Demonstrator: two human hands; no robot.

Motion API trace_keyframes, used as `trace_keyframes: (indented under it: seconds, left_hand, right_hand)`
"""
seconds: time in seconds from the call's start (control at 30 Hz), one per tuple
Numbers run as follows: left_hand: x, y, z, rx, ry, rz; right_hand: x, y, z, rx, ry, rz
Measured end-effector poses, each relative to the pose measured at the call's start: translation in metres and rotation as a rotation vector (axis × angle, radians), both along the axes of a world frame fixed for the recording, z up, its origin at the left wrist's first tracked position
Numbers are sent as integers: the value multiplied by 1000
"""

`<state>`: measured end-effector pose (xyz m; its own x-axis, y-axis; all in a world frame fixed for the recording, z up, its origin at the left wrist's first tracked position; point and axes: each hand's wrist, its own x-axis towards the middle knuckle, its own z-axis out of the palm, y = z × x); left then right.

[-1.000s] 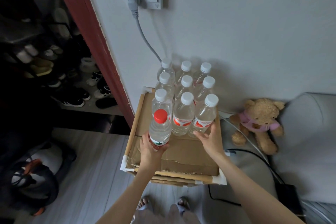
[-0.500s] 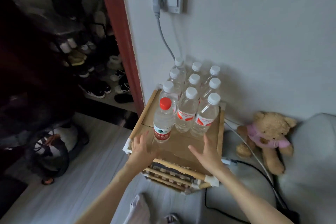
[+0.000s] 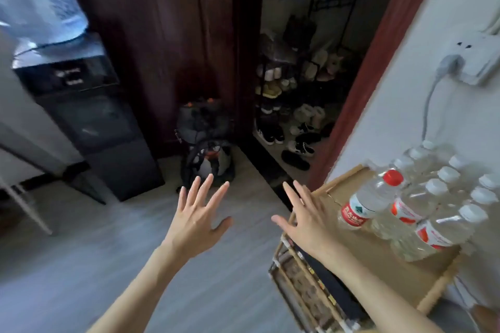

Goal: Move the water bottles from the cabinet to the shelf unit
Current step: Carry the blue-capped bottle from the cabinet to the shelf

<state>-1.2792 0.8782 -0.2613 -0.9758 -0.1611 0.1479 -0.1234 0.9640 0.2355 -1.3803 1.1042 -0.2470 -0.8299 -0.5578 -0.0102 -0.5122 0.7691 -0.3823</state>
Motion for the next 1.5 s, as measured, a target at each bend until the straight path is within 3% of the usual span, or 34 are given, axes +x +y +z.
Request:
trace_keyframes:
  seconds: [0.4, 0.67, 0.9, 1.07, 1.23, 1.5]
  left_hand:
    - [347, -196, -1, 138, 45, 830]
    - [553, -230, -19, 144, -14, 1365]
    - [641, -281, -25, 126, -25, 1688]
    - [663, -327, -39, 215, 101, 1954]
    - [696, -376, -41, 249, 123, 2069]
    - [815, -457, -53, 239, 174, 2221]
  right_hand:
    - [190, -313, 7, -30, 27, 666]
    - [350, -483, -11, -6, -42, 1101]
    - [469, -627, -24, -41, -121, 1365]
    - [538, -719, -28, -40, -88, 1548]
    - [615, -790, -31, 4, -66, 1740]
    - [756, -904, -40, 24, -38, 1899]
